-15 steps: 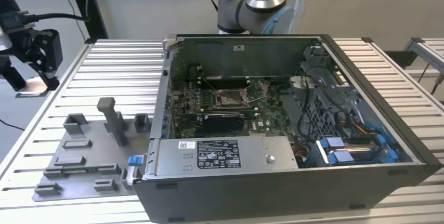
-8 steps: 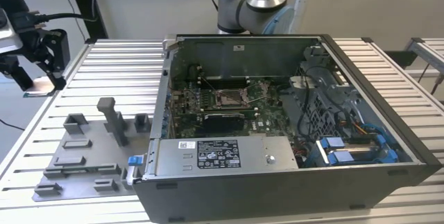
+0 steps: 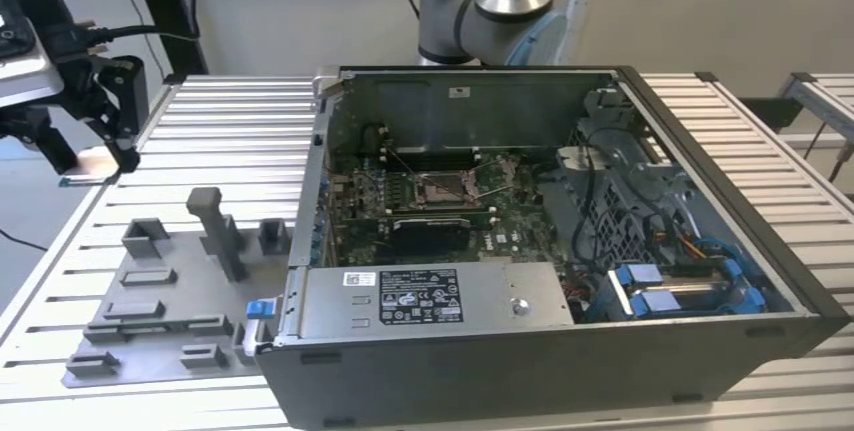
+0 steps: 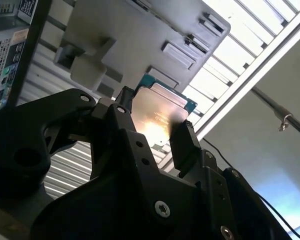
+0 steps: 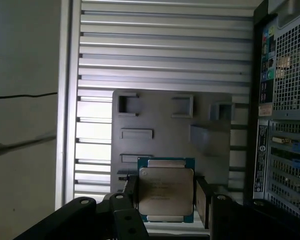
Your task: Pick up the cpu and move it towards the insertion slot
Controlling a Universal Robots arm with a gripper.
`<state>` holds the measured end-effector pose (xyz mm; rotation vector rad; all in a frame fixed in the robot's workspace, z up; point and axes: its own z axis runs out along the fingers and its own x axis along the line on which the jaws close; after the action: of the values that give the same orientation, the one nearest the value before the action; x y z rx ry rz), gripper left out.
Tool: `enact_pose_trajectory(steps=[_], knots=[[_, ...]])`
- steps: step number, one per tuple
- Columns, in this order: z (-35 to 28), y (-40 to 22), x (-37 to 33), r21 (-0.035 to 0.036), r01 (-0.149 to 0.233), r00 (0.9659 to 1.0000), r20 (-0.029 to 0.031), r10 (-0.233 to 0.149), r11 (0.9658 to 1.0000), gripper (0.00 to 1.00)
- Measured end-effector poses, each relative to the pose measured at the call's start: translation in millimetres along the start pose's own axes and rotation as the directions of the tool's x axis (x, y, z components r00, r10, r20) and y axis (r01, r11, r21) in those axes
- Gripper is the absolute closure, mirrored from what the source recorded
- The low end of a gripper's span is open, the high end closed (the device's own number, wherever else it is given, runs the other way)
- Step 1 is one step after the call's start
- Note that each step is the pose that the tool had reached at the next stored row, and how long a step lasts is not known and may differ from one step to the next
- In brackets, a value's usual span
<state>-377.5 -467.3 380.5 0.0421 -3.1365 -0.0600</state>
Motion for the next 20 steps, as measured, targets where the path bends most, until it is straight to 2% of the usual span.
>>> enact_pose_trajectory(steps=[20], knots=[[-0.2, -1.1, -41.9, -0.0047, 0.000, 1.0000, 0.0001, 0.000, 1.0000, 1.00]])
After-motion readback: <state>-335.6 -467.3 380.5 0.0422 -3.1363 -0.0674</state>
